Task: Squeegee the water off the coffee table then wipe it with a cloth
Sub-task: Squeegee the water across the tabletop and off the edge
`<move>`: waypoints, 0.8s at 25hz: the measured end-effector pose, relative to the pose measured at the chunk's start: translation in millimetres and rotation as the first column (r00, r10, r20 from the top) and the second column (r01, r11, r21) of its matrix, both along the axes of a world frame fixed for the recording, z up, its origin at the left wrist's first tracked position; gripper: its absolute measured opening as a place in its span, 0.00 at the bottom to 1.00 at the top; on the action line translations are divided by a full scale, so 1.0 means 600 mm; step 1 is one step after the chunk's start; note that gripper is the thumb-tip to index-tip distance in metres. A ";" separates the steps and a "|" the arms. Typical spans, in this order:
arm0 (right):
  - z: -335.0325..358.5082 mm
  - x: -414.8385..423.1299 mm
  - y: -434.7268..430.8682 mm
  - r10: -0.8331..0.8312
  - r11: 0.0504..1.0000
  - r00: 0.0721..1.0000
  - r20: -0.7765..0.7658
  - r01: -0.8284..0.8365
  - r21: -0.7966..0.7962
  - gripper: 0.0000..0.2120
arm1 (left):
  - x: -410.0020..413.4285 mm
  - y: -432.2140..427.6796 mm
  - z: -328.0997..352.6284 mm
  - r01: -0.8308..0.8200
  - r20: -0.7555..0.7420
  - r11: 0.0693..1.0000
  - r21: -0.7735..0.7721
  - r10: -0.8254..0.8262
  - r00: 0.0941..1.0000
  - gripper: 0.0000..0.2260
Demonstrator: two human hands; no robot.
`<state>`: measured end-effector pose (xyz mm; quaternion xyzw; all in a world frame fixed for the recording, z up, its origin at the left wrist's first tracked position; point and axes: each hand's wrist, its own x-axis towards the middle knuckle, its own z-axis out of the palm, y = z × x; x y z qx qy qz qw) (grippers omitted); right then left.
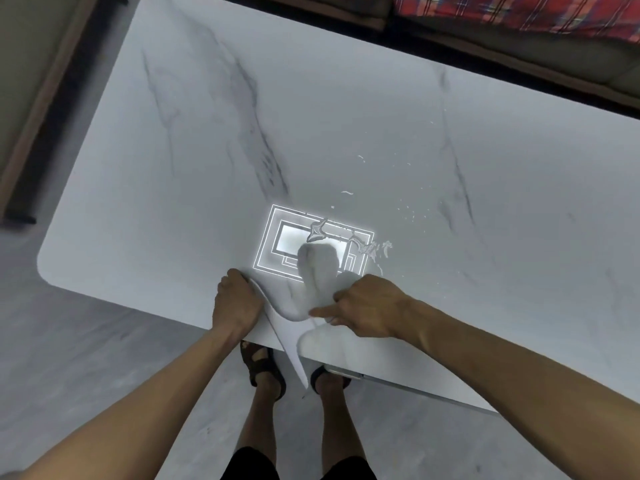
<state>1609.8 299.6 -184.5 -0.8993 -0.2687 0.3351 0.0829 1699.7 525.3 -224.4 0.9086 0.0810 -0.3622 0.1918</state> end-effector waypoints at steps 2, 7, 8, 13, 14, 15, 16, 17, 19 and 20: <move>-0.016 0.044 -0.004 -0.052 0.999 0.997 0.050 0.052 -0.015 0.20 | 0.011 -0.002 0.006 -0.025 0.039 0.998 -0.060 0.027 0.999 0.05; -0.015 0.084 -0.102 -0.301 0.952 0.945 0.131 0.306 -0.023 0.19 | 0.019 -0.022 0.016 0.039 -0.025 0.995 -0.092 -0.042 0.999 0.07; -0.012 0.078 -0.128 -0.363 0.929 0.924 0.118 0.369 -0.030 0.18 | 0.018 -0.030 0.019 0.065 -0.033 0.994 -0.086 -0.068 0.997 0.07; 0.014 -0.007 -0.262 -0.576 0.798 0.807 0.128 0.590 -0.124 0.19 | 0.015 -0.085 0.037 0.301 -0.046 0.953 -0.038 -0.302 0.952 0.09; 0.024 -0.027 -0.285 -0.600 0.773 0.788 0.135 0.615 -0.157 0.19 | 0.016 -0.094 0.039 0.300 -0.063 0.953 -0.037 -0.302 0.951 0.08; 0.035 -0.046 -0.305 -0.617 0.751 0.775 0.138 0.632 -0.189 0.19 | 0.018 -0.104 0.042 0.271 -0.083 0.962 -0.034 -0.273 0.958 0.08; 0.046 -0.061 -0.321 -0.626 0.737 0.767 0.141 0.641 -0.215 0.19 | 0.021 -0.111 0.044 0.232 -0.098 0.972 -0.032 -0.234 0.967 0.09; 0.057 -0.073 -0.333 -0.632 0.725 0.760 0.150 0.649 -0.232 0.19 | 0.023 -0.119 0.046 0.207 -0.096 0.978 -0.032 -0.209 0.973 0.10; 0.076 -0.078 -0.348 -0.686 0.675 0.705 0.178 0.708 -0.207 0.18 | 0.033 -0.143 0.047 0.208 -0.039 0.978 -0.030 -0.209 0.977 0.08; 0.082 -0.069 -0.350 -0.737 0.632 0.651 0.181 0.759 -0.157 0.18 | 0.040 -0.157 0.046 0.203 0.006 0.979 -0.031 -0.203 0.979 0.07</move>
